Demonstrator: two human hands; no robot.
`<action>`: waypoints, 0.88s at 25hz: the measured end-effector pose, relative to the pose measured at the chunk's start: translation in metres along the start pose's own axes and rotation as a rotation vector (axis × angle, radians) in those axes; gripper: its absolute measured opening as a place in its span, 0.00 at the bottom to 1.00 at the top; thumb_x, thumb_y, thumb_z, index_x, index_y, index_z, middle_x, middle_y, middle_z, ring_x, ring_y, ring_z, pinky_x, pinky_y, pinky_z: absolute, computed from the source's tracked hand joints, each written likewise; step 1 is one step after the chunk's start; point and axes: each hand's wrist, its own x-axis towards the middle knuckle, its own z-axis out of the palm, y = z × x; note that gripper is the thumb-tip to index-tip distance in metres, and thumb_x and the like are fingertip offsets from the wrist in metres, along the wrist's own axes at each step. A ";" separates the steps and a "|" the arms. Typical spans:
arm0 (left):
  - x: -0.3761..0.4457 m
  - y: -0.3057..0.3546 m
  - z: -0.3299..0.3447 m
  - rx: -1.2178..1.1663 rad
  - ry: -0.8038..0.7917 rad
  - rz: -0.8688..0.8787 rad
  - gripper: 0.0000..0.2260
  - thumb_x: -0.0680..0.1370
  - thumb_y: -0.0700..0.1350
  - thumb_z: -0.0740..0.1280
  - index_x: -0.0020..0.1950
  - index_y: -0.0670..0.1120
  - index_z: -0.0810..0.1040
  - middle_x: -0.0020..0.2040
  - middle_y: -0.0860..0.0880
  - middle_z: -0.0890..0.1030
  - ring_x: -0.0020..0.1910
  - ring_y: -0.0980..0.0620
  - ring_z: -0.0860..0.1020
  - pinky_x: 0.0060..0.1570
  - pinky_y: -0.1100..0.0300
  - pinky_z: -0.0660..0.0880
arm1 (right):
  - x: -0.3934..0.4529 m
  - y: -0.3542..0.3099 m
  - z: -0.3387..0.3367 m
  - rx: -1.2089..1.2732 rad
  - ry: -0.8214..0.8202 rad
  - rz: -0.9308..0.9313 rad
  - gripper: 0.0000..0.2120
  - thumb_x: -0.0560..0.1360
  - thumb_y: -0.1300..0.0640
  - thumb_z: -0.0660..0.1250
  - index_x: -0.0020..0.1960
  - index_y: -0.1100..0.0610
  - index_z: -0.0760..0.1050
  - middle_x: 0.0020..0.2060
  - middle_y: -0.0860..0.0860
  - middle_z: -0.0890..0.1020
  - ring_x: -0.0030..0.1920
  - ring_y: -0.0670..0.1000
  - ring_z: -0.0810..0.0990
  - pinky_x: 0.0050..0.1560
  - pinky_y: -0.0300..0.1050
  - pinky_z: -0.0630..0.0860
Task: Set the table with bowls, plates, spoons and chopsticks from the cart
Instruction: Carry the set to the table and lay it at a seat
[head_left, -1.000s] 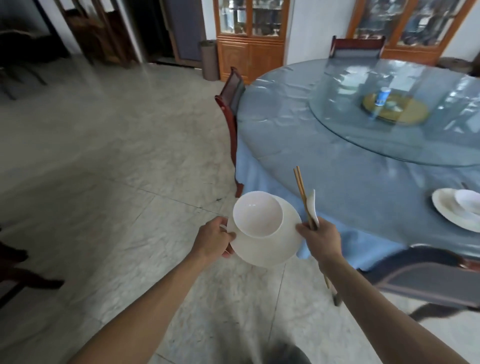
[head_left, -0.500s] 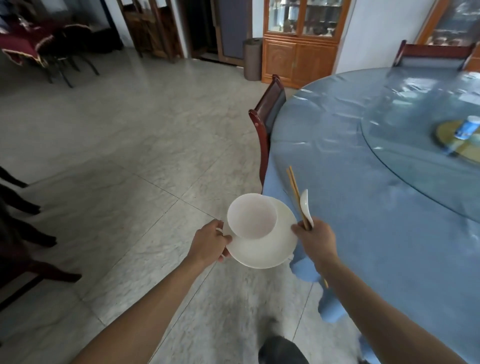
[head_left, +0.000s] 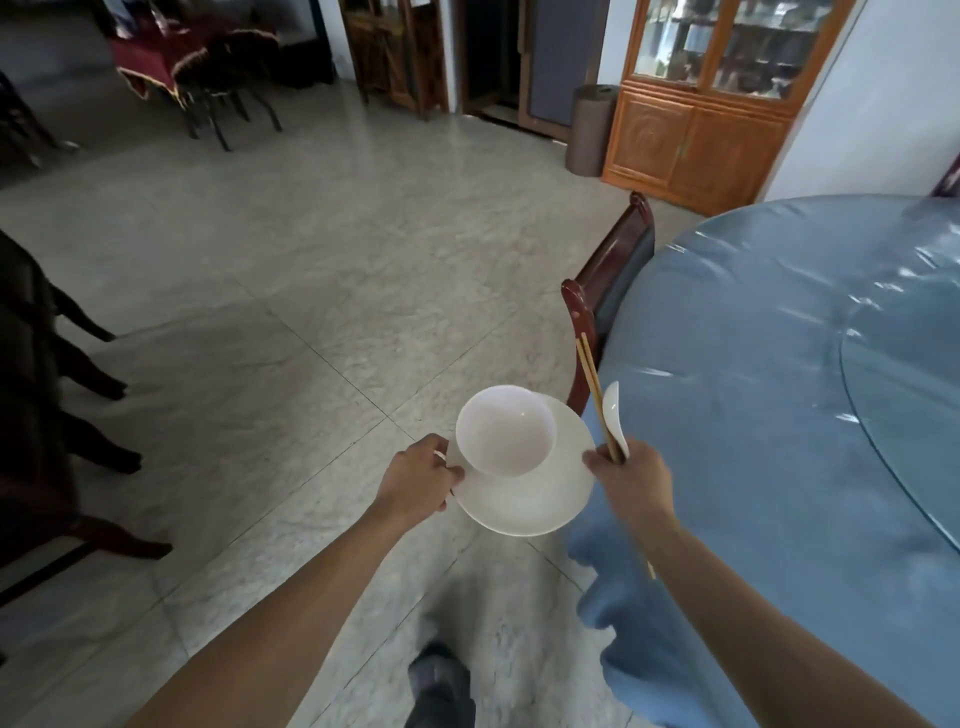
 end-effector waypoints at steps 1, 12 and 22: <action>0.018 0.001 -0.005 0.002 0.008 0.000 0.07 0.75 0.43 0.67 0.53 0.50 0.76 0.42 0.51 0.85 0.25 0.55 0.78 0.29 0.65 0.70 | 0.017 -0.007 0.008 0.008 -0.001 -0.004 0.14 0.73 0.57 0.71 0.32 0.52 0.69 0.25 0.46 0.73 0.24 0.44 0.72 0.24 0.34 0.65; 0.252 0.030 -0.103 0.064 -0.001 0.102 0.08 0.75 0.43 0.66 0.53 0.49 0.76 0.37 0.52 0.84 0.27 0.56 0.77 0.34 0.59 0.75 | 0.204 -0.124 0.116 0.062 0.098 0.040 0.08 0.72 0.55 0.72 0.37 0.53 0.75 0.31 0.48 0.79 0.32 0.45 0.76 0.29 0.37 0.66; 0.446 0.090 -0.151 0.059 -0.019 0.151 0.09 0.75 0.43 0.67 0.55 0.49 0.77 0.39 0.53 0.83 0.31 0.56 0.78 0.36 0.58 0.76 | 0.369 -0.203 0.154 0.133 0.148 0.062 0.06 0.73 0.54 0.72 0.41 0.57 0.79 0.35 0.51 0.82 0.37 0.51 0.80 0.36 0.43 0.73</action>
